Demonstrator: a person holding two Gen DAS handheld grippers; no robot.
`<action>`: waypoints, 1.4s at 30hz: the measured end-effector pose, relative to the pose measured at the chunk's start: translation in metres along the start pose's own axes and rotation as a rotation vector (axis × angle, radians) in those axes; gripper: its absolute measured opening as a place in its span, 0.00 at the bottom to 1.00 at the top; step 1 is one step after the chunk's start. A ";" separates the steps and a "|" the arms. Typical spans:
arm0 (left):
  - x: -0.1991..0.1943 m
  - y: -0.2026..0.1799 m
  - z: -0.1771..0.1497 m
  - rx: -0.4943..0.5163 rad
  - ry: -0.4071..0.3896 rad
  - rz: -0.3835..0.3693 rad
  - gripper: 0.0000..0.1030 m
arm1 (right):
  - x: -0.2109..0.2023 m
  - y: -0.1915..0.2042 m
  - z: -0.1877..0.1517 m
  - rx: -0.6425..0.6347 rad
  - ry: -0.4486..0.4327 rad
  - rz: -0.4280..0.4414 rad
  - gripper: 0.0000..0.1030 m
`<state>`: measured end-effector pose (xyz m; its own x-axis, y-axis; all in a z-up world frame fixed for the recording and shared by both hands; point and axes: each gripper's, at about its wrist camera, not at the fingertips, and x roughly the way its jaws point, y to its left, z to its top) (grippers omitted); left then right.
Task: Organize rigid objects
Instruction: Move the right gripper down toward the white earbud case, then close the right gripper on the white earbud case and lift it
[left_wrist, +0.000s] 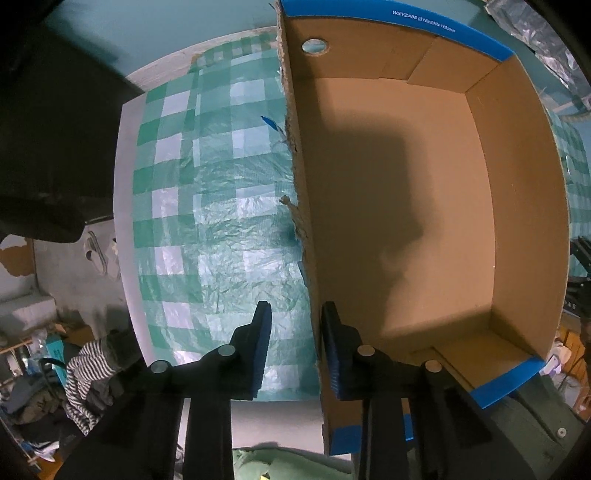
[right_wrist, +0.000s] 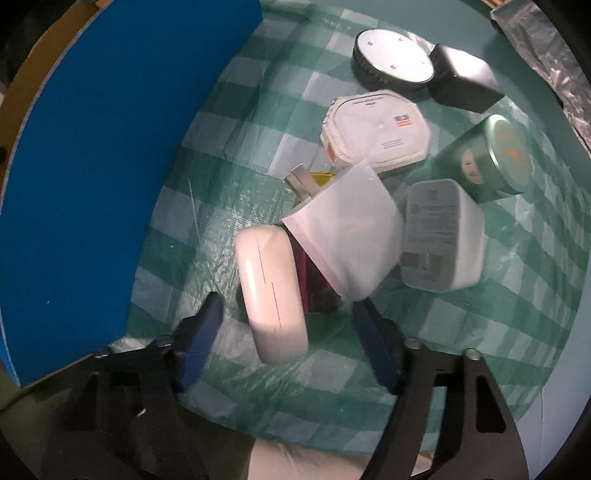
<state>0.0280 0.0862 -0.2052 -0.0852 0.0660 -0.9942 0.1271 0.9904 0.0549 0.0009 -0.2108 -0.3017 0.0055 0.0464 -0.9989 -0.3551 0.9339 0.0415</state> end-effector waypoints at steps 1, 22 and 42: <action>0.000 0.001 -0.001 -0.001 0.000 -0.002 0.27 | 0.003 0.002 0.002 0.005 0.006 0.001 0.59; 0.012 0.001 -0.021 -0.036 0.036 -0.068 0.10 | 0.022 0.013 0.012 0.027 0.014 0.007 0.49; 0.014 0.000 -0.026 -0.025 0.034 -0.051 0.08 | -0.001 0.035 0.012 0.006 0.019 0.078 0.32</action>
<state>0.0008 0.0903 -0.2169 -0.1242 0.0186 -0.9921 0.0975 0.9952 0.0065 -0.0001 -0.1736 -0.2991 -0.0395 0.1123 -0.9929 -0.3485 0.9297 0.1191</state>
